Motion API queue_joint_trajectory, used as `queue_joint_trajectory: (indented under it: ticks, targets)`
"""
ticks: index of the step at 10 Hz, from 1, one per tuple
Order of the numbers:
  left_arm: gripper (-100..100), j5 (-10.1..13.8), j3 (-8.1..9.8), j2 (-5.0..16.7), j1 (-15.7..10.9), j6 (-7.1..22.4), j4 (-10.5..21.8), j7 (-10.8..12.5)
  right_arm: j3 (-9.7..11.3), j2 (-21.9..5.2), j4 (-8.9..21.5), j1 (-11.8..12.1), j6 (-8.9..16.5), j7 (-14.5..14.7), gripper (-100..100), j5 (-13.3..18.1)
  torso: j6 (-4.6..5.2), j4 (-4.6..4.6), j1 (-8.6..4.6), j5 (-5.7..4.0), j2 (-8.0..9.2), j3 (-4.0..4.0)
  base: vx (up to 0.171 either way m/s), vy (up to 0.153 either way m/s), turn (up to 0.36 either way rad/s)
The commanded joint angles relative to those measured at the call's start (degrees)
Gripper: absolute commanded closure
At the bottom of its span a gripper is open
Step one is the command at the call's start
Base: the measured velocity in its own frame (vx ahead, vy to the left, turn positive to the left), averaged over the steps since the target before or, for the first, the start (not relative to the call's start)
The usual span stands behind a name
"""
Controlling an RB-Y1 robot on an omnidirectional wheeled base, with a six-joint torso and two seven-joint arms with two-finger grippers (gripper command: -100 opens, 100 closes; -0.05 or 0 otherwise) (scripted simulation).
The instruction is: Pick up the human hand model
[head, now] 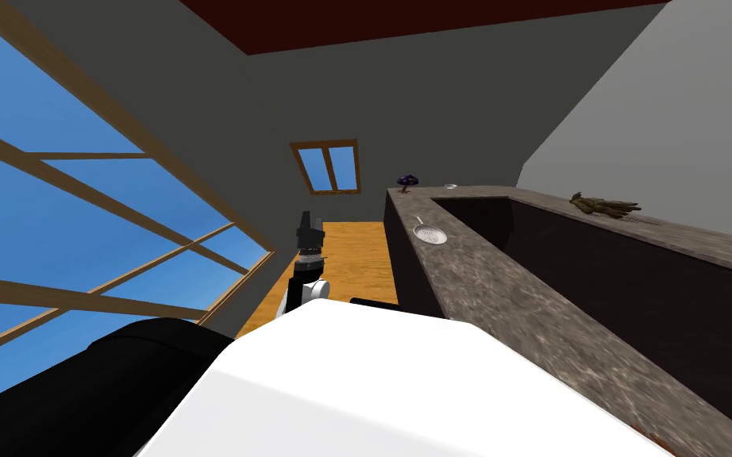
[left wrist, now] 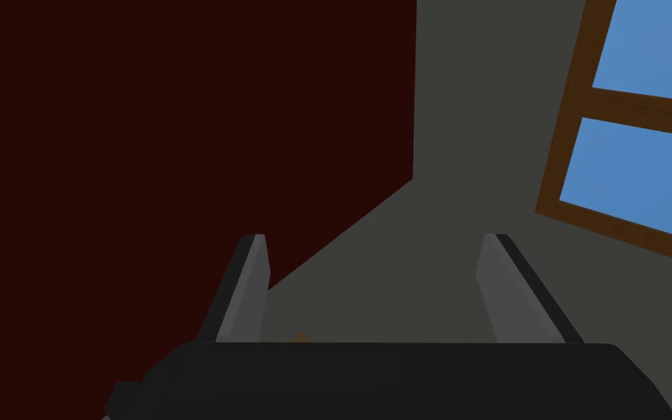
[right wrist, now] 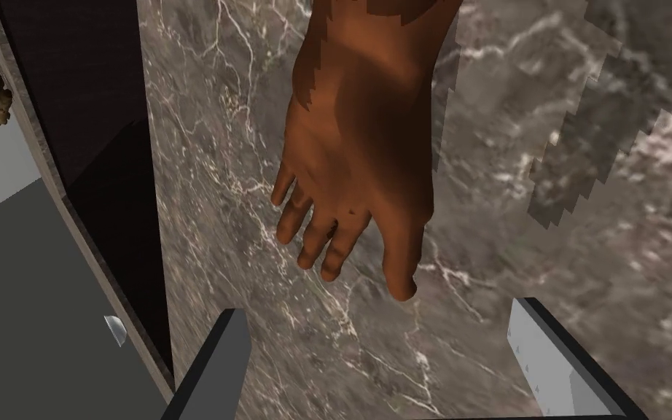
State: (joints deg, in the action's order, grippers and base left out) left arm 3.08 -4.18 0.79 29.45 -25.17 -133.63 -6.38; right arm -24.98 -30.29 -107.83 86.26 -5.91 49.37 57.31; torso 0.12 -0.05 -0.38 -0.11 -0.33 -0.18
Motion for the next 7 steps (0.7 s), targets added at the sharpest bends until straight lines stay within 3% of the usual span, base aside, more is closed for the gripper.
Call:
queue_joint_trajectory:
  ticks: [1,2,3,6,7]
  targets:
    - [0,0.0,0.0,0.0,0.0,0.0,0.0,0.0,0.0,0.0,0.0,0.0,0.0,0.0,-100,0.0,0.0,0.0,0.0,0.0,0.0,0.0,0.02,-0.028,0.021]
    - [0,0.0,0.0,0.0,0.0,0.0,0.0,0.0,0.2,-0.1,0.1,0.0,0.1,0.0,0,0.1,0.02,0.01,0.15,0.04,0.06,0.03,0.003,-0.007,-0.001]
    - [0,0.0,0.0,0.0,0.0,0.0,0.0,0.0,0.2,-0.9,1.8,-1.7,-0.3,0.1,-100,0.0,0.02,0.02,0.25,0.06,0.12,0.06,0.01,0.004,-0.029]
    - [0,0.0,-0.01,0.0,0.0,0.0,0.0,0.0,0.2,-2.5,5.3,-5.1,-1.0,0.3,-100,-0.1,0.03,0.02,0.35,0.09,0.1,0.06,0.016,0.016,-0.037]
    - [0,0.0,-0.01,0.0,0.0,0.0,0.0,0.0,0.0,-1.9,4.8,-4.5,-1.1,0.4,-100,0.0,0.02,0.02,0.35,0.09,0.1,0.06,0.007,0.008,-0.005]
